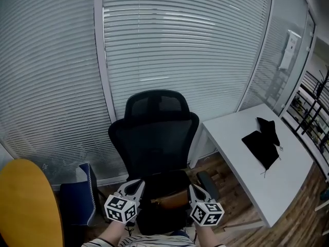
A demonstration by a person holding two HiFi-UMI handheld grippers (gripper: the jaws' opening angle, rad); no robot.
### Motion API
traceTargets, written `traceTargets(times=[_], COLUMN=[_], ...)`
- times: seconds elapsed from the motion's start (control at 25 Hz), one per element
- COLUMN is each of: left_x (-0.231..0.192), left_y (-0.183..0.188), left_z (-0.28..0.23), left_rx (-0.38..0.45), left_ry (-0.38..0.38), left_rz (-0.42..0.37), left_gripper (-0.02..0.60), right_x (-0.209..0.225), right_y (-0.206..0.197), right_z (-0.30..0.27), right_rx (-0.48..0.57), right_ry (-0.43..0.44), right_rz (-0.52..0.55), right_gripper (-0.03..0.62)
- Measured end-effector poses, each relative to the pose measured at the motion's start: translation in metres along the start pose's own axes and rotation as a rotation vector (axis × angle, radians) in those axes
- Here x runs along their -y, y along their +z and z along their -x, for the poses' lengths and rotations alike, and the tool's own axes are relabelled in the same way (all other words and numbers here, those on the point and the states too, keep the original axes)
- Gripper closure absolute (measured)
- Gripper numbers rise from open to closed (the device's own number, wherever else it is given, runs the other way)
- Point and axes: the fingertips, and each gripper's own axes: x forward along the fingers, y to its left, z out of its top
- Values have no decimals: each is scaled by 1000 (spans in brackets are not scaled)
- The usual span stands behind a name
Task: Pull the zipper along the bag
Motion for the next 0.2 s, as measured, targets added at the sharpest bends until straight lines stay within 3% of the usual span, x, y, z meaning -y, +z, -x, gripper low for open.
traceTargets(times=[0.2], left_x=[0], left_y=[0], left_z=[-9], left_rx=[-2], left_ry=[-3], left_rz=[2], left_gripper=[546], right_x=[4], right_y=[3], right_z=[-6], right_rx=[1], right_ry=[8], right_rz=[1], right_gripper=[565])
